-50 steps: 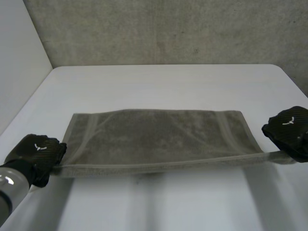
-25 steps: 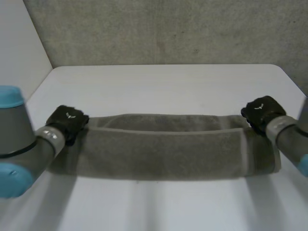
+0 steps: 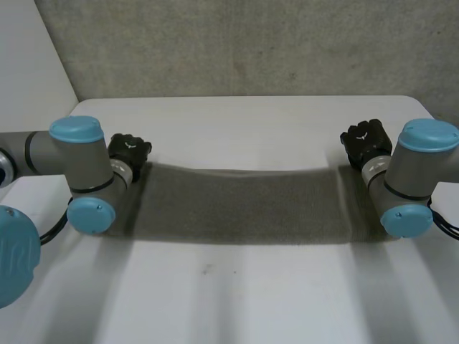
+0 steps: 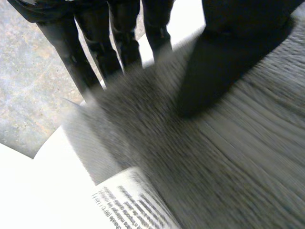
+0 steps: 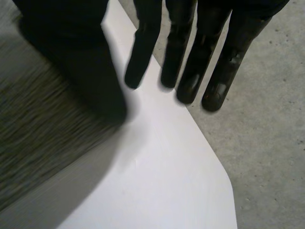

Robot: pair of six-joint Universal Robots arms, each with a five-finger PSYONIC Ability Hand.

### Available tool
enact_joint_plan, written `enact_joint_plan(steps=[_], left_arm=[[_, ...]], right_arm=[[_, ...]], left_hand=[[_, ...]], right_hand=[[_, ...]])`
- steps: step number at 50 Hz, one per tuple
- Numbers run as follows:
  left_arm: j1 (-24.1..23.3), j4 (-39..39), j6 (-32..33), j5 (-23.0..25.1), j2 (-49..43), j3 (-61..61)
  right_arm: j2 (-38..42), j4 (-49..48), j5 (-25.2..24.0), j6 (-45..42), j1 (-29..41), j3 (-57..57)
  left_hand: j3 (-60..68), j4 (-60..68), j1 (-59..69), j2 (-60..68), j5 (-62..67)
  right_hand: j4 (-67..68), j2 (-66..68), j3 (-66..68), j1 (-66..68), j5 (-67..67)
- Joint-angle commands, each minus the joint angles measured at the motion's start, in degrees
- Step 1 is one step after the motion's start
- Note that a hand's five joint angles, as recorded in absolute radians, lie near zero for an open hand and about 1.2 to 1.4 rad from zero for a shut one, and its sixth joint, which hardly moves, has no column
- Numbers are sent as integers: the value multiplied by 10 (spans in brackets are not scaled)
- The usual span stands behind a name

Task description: Fold the towel.

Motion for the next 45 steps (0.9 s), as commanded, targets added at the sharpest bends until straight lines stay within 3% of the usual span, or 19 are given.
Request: enact_joint_plan(steps=[1, 8, 12, 17, 24, 31, 34, 42, 43, 44, 45], left_arm=[[-2, -23, -11, -3, -12, 20], [-7, -43, -71, -3, 25, -10], [0, -39, -126, 3, 105, -89], [6, -39, -161, 4, 176, -166], [8, -30, -171, 12, 261, -278], [27, 0, -172, 49, 335, -376], [28, 17, -172, 52, 355, -402], [28, 49, -173, 53, 382, -440], [28, 49, -173, 53, 383, -440], [28, 51, -173, 52, 385, -443], [28, 51, -173, 53, 386, -446]], right_arm=[[6, -17, 0, 8, 0, -8], [-100, -11, 8, 79, -6, 41], [-163, 9, 0, 96, -8, 94], [-246, 101, -23, 102, -15, 186], [-272, 159, -40, 116, -53, 280], [-280, 80, -110, 124, -101, 376], [-279, 57, -118, 126, -109, 389], [-230, -1, -116, 118, -117, 394], [-223, -8, -114, 115, -118, 391], [-219, -10, -113, 115, -121, 388], [-219, -10, -113, 115, -121, 388]], left_hand=[[-434, -433, -407, -418, -435], [-434, -433, -407, -418, -435], [-434, -433, -407, -418, -435], [-434, -433, -407, -418, -435], [-434, -433, -407, -418, -435], [-434, -433, -407, -418, -435], [-434, -433, -407, -418, -435], [-434, -433, -407, -418, -435], [-434, -433, -407, -418, -435], [-434, -433, -407, -418, -435], [-434, -433, -407, -418, -435]], right_hand=[[-419, -398, -417, -412, -426], [-419, -398, -417, -412, -426], [-419, -398, -417, -412, -426], [-419, -398, -417, -412, -426], [-419, -398, -417, -412, -426], [-351, -330, -349, -344, -359], [-329, -308, -327, -322, -336], [-173, -151, -171, -166, -180], [-51, -30, -49, -44, -58], [170, 191, 172, 177, 163], [172, 194, 174, 179, 165]])
